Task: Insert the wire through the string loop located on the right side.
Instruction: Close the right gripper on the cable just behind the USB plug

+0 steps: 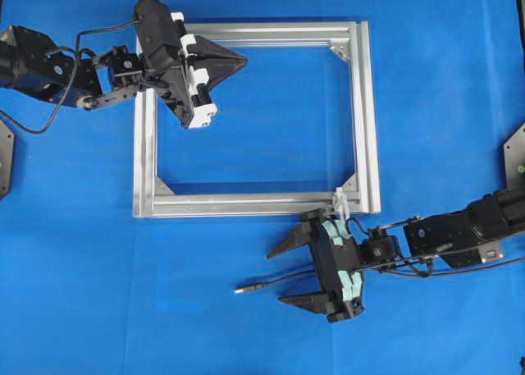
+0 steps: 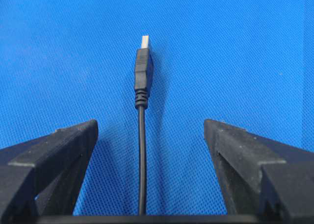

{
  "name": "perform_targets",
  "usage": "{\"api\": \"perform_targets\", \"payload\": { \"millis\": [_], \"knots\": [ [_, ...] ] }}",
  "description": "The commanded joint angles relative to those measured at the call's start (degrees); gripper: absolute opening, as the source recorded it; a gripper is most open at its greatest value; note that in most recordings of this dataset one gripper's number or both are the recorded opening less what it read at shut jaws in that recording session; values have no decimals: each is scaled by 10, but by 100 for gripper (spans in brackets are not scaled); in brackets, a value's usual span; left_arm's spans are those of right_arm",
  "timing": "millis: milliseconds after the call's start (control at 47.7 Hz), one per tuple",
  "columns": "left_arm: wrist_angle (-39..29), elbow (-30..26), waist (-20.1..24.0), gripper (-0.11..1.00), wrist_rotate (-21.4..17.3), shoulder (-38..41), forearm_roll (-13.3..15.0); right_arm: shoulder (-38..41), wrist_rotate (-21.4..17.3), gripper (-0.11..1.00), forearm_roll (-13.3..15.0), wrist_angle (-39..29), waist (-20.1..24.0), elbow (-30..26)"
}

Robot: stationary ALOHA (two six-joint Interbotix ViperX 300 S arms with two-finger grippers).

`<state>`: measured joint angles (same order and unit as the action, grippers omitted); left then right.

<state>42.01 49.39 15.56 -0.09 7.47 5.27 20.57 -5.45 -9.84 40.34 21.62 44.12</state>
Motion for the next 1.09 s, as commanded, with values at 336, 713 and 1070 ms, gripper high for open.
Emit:
{"api": "perform_targets", "payload": {
  "millis": [336, 713, 1070],
  "knots": [
    [3, -4, 2, 0, -1, -15, -2, -12, -1, 3, -4, 12, -2, 3],
    [3, -4, 2, 0, -1, -16, -2, -18, 0, -3, -3, 9, -1, 4],
    [3, -5, 2, 0, -2, -15, -2, -116, 12, -3, -3, -89, -3, 0]
  ]
}}
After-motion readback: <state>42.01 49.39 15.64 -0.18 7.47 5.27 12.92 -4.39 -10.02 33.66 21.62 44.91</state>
